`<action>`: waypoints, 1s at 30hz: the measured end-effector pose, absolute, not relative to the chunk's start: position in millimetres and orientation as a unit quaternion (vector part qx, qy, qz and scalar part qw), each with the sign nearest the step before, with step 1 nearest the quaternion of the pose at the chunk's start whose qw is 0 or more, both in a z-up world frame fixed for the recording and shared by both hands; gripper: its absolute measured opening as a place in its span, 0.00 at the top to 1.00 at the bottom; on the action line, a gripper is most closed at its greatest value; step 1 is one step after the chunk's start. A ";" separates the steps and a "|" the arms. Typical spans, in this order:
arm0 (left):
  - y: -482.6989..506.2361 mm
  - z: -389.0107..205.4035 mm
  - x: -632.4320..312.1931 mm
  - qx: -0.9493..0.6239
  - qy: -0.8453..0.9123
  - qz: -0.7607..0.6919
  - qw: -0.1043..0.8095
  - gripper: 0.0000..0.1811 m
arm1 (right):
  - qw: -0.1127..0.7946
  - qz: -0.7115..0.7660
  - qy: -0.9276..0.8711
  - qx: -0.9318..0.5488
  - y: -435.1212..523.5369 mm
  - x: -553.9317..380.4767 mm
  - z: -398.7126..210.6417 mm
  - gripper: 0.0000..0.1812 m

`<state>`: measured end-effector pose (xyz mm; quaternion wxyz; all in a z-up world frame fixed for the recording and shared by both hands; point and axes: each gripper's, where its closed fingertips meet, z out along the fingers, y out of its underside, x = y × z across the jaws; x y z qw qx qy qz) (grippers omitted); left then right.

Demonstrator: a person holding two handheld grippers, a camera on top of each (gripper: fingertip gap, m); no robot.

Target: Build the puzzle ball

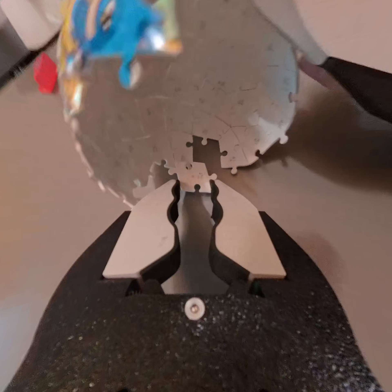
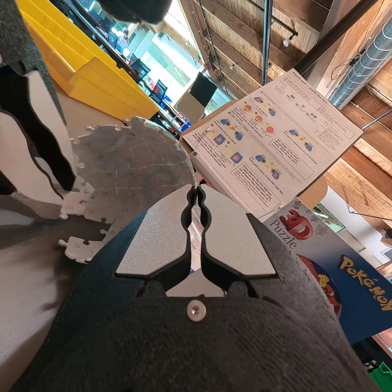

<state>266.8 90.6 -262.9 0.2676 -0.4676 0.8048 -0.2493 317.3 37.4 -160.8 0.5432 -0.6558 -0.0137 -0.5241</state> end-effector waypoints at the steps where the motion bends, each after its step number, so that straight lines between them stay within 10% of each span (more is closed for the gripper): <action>1: 88.2 -261.3 268.9 -0.445 0.817 -0.237 0.281 0.85 | 0.544 -0.524 -0.015 -0.655 37.7 316.9 -160.5 0.99; 30: 70.3 -268.2 294.3 -0.354 0.869 -0.185 0.293 0.84 | 0.541 -0.525 -0.013 -0.657 36.8 317.9 -161.0 0.99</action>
